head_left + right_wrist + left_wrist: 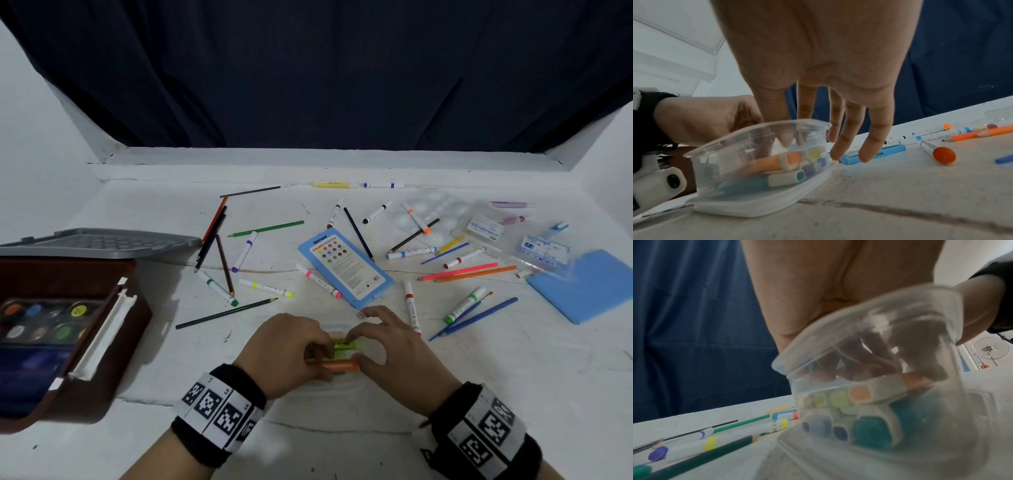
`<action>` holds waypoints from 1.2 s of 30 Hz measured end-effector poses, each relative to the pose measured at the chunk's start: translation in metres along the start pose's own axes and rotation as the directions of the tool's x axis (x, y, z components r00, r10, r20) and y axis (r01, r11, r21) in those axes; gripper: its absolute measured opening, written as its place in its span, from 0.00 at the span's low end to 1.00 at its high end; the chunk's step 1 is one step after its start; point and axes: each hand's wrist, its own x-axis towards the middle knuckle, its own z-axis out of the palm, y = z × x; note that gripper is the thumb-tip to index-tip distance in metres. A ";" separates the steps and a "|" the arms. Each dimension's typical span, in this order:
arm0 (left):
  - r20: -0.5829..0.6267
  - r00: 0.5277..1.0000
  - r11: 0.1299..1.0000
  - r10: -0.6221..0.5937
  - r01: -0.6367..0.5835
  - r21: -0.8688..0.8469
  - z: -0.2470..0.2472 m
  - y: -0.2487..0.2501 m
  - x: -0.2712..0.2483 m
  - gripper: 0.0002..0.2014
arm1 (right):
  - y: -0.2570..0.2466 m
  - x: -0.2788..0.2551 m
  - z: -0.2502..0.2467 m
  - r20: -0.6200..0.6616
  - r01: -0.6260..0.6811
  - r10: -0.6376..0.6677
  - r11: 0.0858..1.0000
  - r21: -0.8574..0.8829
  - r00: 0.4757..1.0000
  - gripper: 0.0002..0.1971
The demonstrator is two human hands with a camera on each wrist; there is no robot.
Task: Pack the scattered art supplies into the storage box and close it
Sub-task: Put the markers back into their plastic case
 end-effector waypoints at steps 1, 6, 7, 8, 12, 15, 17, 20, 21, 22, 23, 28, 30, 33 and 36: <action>0.009 1.000 1.000 -0.003 0.003 0.001 0.000 0.000 0.000 0.17 | 0.000 0.000 0.000 0.003 0.000 0.000 1.000 -0.002 1.000 0.11; 0.016 1.000 1.000 -0.002 0.003 -0.030 -0.001 -0.001 0.000 0.17 | -0.001 0.001 -0.003 -0.010 -0.004 0.004 1.000 0.009 1.000 0.12; 0.010 1.000 0.999 -0.003 0.003 -0.053 -0.001 -0.001 0.000 0.16 | -0.002 0.002 -0.004 -0.017 -0.008 0.008 1.000 0.015 1.000 0.11; 0.000 1.000 0.997 -0.003 0.003 -0.080 -0.001 -0.002 0.000 0.16 | -0.002 0.002 -0.005 -0.027 -0.012 0.012 1.000 0.023 1.000 0.11; -0.067 0.998 0.990 0.020 -0.029 -0.138 -0.008 -0.002 0.000 0.17 | -0.002 0.006 -0.011 -0.074 -0.027 0.032 0.997 0.073 0.997 0.12; -0.142 0.989 0.992 0.032 -0.049 -0.116 -0.023 -0.001 -0.001 0.19 | 0.002 0.008 -0.016 -0.136 -0.012 0.026 0.994 0.106 0.990 0.13; -0.219 0.975 0.991 0.036 -0.064 -0.121 -0.036 -0.001 0.002 0.18 | 0.005 0.009 -0.021 -0.179 0.004 0.019 0.992 0.123 0.984 0.13; -0.313 0.949 0.985 0.035 -0.086 -0.150 -0.056 -0.002 0.010 0.15 | 0.011 0.013 -0.028 -0.212 0.002 0.029 0.990 0.142 0.977 0.14; -0.331 0.943 0.984 0.035 -0.090 -0.152 -0.063 -0.003 0.015 0.15 | 0.014 0.015 -0.031 -0.223 -0.002 0.036 0.989 0.148 0.974 0.14; -0.344 0.938 0.985 0.036 -0.092 -0.146 -0.069 -0.004 0.021 0.14 | 0.017 0.017 -0.034 -0.239 -0.005 0.042 0.988 0.152 0.970 0.15; -0.349 0.936 0.987 0.036 -0.089 -0.138 -0.073 -0.007 0.028 0.13 | 0.021 0.021 -0.036 -0.260 -0.006 0.048 0.987 0.159 0.964 0.14; -0.324 0.946 0.990 -0.006 -0.040 -0.135 -0.091 -0.022 0.083 0.08 | 0.048 0.038 -0.047 -0.246 -0.084 0.101 0.993 0.078 0.964 0.09; -0.307 0.952 0.990 -0.022 -0.023 -0.143 -0.097 -0.029 0.115 0.09 | 0.062 0.045 -0.051 -0.211 -0.109 0.106 0.994 0.000 0.972 0.10; -0.259 0.963 0.992 -0.070 0.038 -0.123 -0.098 -0.047 0.175 0.12 | 0.082 0.059 -0.059 -0.163 -0.170 0.155 0.982 -0.084 0.974 0.12; -0.183 0.974 0.991 -0.133 0.125 -0.051 -0.091 -0.072 0.236 0.15 | 0.095 0.076 -0.070 -0.105 -0.180 0.161 0.964 -0.196 0.981 0.12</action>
